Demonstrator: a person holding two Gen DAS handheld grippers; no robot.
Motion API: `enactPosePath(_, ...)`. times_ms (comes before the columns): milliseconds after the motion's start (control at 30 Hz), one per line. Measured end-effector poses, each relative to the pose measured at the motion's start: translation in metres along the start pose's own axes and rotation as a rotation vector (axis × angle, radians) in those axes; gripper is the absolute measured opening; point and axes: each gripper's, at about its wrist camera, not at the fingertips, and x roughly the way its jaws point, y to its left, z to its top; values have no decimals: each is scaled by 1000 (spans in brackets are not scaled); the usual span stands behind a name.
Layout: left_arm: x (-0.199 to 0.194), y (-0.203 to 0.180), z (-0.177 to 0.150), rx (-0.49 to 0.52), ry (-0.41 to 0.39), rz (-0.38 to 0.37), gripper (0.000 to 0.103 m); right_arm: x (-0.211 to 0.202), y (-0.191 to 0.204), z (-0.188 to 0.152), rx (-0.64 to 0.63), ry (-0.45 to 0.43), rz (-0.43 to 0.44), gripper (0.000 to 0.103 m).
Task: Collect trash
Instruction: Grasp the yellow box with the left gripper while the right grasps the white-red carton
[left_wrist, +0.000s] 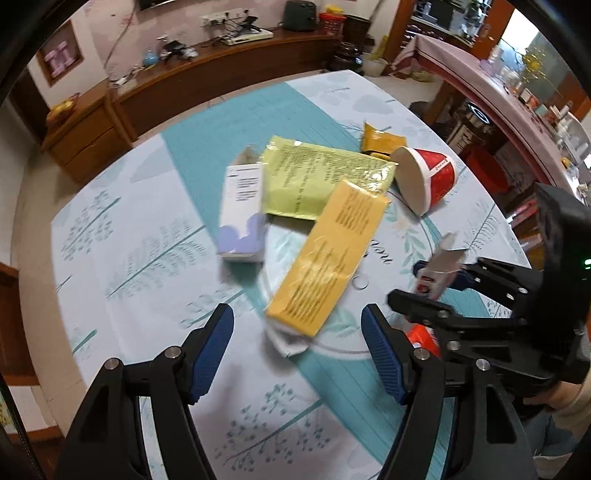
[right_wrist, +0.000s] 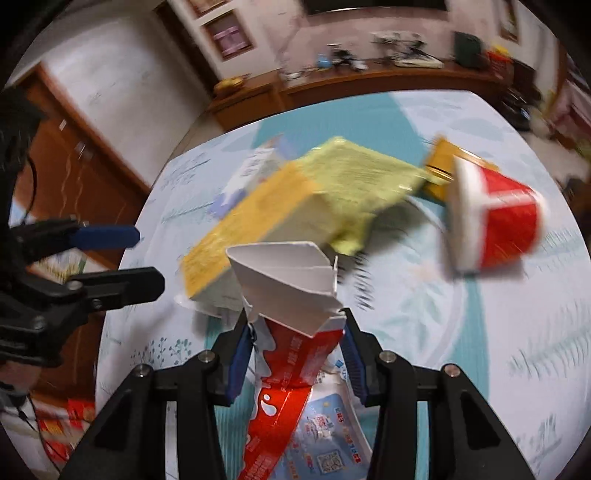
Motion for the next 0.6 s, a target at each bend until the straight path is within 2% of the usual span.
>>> enactPosePath(133, 19, -12, 11, 23, 26, -10, 70, -14, -23, -7, 117, -14, -20, 45)
enactPosePath(233, 35, -20, 21, 34, 43, 3, 69, -19, -33, -15, 160, -9, -31, 45)
enactPosePath(300, 43, -24, 24, 32, 52, 18, 51, -22, -36, -19, 172, -6, -35, 45)
enactPosePath(433, 41, -31, 21, 17, 43, 21, 44, -33, -41, -30, 181, -8, -30, 45)
enactPosePath(600, 26, -43, 6, 7, 25, 42, 43, -48, -39, -37, 175, -30, -12, 45)
